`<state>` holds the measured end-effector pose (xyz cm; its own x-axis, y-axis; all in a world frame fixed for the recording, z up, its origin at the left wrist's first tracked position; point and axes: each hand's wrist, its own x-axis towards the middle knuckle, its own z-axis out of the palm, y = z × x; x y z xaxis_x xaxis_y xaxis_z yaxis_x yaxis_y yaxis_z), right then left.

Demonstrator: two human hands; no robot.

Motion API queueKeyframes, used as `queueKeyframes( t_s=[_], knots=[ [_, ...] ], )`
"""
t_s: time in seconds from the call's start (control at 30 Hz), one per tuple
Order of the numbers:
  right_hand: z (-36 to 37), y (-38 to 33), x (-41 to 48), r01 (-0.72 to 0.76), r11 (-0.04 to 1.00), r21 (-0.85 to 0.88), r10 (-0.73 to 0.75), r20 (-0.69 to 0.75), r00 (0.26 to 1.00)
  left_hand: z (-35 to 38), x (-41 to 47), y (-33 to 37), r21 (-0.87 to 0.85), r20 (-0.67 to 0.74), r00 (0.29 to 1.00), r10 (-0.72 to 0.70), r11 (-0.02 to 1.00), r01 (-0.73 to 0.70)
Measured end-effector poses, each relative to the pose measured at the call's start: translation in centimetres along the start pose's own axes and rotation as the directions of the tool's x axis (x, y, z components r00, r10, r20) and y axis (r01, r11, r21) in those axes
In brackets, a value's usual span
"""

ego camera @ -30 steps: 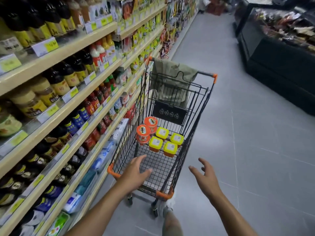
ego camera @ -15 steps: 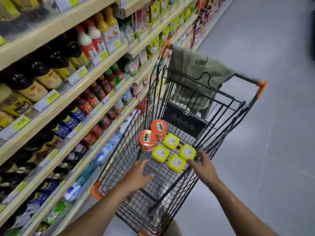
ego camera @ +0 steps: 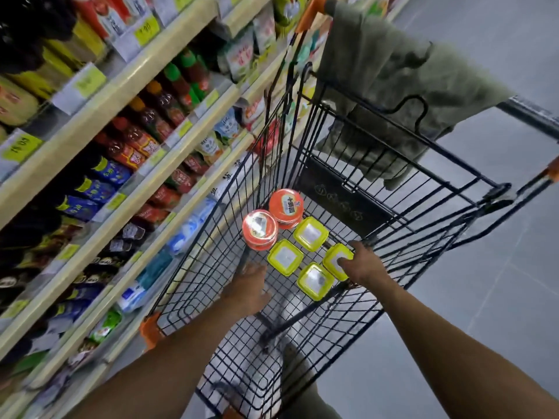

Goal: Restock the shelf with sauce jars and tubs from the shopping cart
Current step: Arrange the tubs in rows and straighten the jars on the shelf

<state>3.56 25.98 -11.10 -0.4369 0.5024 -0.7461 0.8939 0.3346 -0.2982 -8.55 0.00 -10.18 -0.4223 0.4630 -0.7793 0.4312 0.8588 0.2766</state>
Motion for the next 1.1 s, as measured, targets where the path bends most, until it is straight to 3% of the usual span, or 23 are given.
queueKeyframes(
  t_s=[0.1,0.2,0.33,0.47,0.77,0.93,1.1],
  knots=[
    [0.5,0.5,2.1,0.025,0.971,-0.238,-0.018,0.032,0.999,0.2,2.0,0.5,0.096,0.033,0.999,0.000,0.995,-0.003],
    [1.3,1.1,4.5,0.074,0.936,-0.345,-0.039,0.109,0.993,0.5,4.5,0.6,0.097,0.059,0.998,0.028,0.995,-0.033],
    [2.7,1.5,7.5,0.097,0.906,-0.411,-0.034,0.158,0.987,1.1,8.3,0.9,0.066,0.078,0.996,0.039,0.997,-0.044],
    [4.6,2.2,9.7,0.132,0.858,-0.496,-0.053,0.170,0.984,1.8,11.5,1.5,0.176,0.061,0.998,0.024,0.984,-0.034],
    [8.1,3.6,13.6,0.067,0.829,-0.555,0.059,0.208,0.976,5.2,16.2,1.5,0.239,0.099,0.995,0.009,0.971,-0.033],
    [10.0,4.1,14.5,0.066,0.762,-0.644,0.052,0.162,0.985,7.2,17.9,1.4,0.077,0.082,0.996,-0.021,0.997,0.015],
    [10.9,4.2,14.9,0.104,0.664,-0.741,0.021,0.157,0.987,8.3,19.0,1.2,0.052,0.014,0.999,-0.044,0.998,0.043]
  ],
)
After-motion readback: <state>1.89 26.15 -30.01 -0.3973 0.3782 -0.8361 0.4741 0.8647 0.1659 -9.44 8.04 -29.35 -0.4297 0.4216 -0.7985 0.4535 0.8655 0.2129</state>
